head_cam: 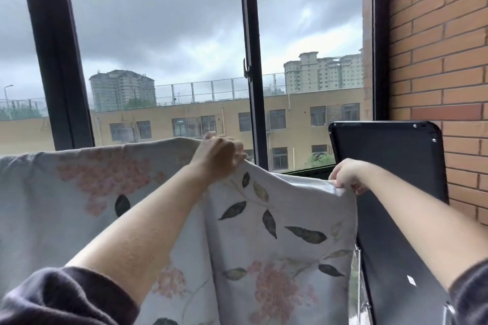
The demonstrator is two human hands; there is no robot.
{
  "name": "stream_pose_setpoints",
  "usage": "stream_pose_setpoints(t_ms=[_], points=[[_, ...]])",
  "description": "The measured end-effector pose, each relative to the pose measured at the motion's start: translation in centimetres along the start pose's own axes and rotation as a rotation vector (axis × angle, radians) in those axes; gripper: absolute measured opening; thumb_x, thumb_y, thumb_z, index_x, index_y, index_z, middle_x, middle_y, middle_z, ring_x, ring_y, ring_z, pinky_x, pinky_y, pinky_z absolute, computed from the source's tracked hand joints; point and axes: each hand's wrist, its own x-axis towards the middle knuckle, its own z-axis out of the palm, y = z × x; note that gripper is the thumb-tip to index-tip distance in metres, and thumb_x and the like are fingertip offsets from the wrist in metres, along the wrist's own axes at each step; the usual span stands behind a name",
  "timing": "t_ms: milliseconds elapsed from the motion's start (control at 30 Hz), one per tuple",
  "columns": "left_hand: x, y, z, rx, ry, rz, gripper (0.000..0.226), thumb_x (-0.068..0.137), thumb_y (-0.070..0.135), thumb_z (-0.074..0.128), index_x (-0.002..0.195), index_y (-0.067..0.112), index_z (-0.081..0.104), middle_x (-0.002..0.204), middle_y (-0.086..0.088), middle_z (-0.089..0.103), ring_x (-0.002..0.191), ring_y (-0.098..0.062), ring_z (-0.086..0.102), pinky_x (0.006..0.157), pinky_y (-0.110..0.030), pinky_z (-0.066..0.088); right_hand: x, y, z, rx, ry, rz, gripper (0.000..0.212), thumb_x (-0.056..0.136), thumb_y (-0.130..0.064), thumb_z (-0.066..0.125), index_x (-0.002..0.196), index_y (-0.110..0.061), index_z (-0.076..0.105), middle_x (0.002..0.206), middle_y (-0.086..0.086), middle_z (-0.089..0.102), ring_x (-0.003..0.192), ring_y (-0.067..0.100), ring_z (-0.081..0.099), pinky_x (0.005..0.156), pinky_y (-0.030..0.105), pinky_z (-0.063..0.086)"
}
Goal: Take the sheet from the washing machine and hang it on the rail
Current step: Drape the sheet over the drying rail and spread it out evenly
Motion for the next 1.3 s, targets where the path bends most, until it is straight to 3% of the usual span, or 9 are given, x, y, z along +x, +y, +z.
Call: stream_pose_setpoints(t_ms=[100,233,367,467,600,700,867,1033,1300], points=[[-0.7,-3.0,-2.0,0.002,0.007,-0.125,0.027,0.093,0.039,0.048,0.107,0.019,0.061,0.113,-0.003,0.066,0.098,-0.022,0.061,0.099,-0.039,0.035,-1.0,-1.8,0.8,-0.274,-0.023,-0.083,0.036,0.089,-0.020,0.059,0.122,-0.007,0.059,0.101,0.005,0.060,0.074,0.018,0.055,0.050,0.019,0.042],[-2.3,-6.6,-3.7,-0.010,-0.036,-0.273,0.039,0.094,0.048,0.040,0.117,0.021,0.056,0.119,-0.010,0.064,0.101,-0.030,0.060,0.095,-0.044,0.043,-1.0,-5.2,3.2,-0.032,-0.113,-0.464,0.053,0.089,-0.037,0.059,0.135,-0.013,0.045,0.131,0.002,0.053,0.117,0.018,0.051,0.103,0.031,0.040],[-4.7,-8.8,-4.7,-0.028,-0.042,-0.331,0.040,0.096,0.048,0.033,0.106,0.018,0.057,0.106,-0.011,0.066,0.091,-0.027,0.060,0.079,-0.039,0.048,-2.2,-10.4,6.3,-0.049,-0.209,-0.726,0.057,0.086,-0.047,0.061,0.133,-0.017,0.047,0.124,0.000,0.059,0.111,0.013,0.055,0.099,0.029,0.041],[-6.2,-9.7,-5.3,0.058,-0.073,-0.344,0.043,0.096,0.050,0.030,0.098,0.016,0.057,0.096,-0.009,0.065,0.085,-0.026,0.059,0.071,-0.035,0.042,-2.3,-12.8,8.4,-0.090,-0.085,-0.846,0.024,0.090,-0.030,0.060,0.105,-0.014,0.068,0.094,-0.001,0.069,0.085,0.013,0.063,0.084,0.032,0.050],[-7.2,-10.4,-5.5,0.060,-0.065,-0.346,0.039,0.096,0.048,0.032,0.096,0.017,0.057,0.093,-0.010,0.067,0.082,-0.029,0.061,0.076,-0.040,0.047,-1.9,-13.4,8.4,-0.233,0.071,-0.769,0.018,0.089,-0.019,0.054,0.082,-0.025,0.070,0.080,-0.006,0.067,0.079,0.017,0.065,0.071,0.034,0.056],[-6.9,-10.4,-5.5,-0.038,-0.011,-0.365,0.030,0.096,0.041,0.041,0.101,0.023,0.065,0.097,-0.007,0.070,0.088,-0.030,0.062,0.080,-0.042,0.050,-1.6,-12.7,6.7,-0.363,0.231,-0.682,0.020,0.083,-0.018,0.048,0.068,-0.023,0.060,0.088,0.000,0.065,0.086,0.025,0.061,0.060,0.027,0.042],[-5.0,-9.0,-5.1,-0.168,0.049,-0.370,0.023,0.094,0.026,0.051,0.097,0.018,0.072,0.095,-0.007,0.072,0.089,-0.029,0.063,0.081,-0.042,0.052,-1.8,-11.6,4.8,-0.370,0.393,-0.572,0.020,0.081,-0.017,0.048,0.081,-0.023,0.067,0.084,0.000,0.058,0.080,0.025,0.053,0.065,0.028,0.037],[-3.6,-7.1,-4.4,-0.004,0.104,-0.377,0.026,0.096,0.026,0.047,0.086,0.014,0.068,0.087,-0.010,0.069,0.080,-0.031,0.061,0.066,-0.032,0.044,-1.7,-10.6,3.6,-0.309,0.531,-0.488,0.020,0.080,-0.016,0.049,0.082,-0.021,0.068,0.080,0.002,0.055,0.076,0.025,0.049,0.067,0.028,0.034],[-1.4,-4.0,-4.2,-0.032,0.116,-0.294,0.026,0.096,0.022,0.044,0.078,0.018,0.062,0.081,-0.006,0.066,0.068,-0.022,0.051,0.061,-0.028,0.035,-0.1,-9.3,3.3,-0.297,0.546,-0.314,0.018,0.089,-0.024,0.047,0.085,-0.015,0.062,0.093,0.008,0.063,0.079,0.028,0.054,0.066,0.028,0.035]])
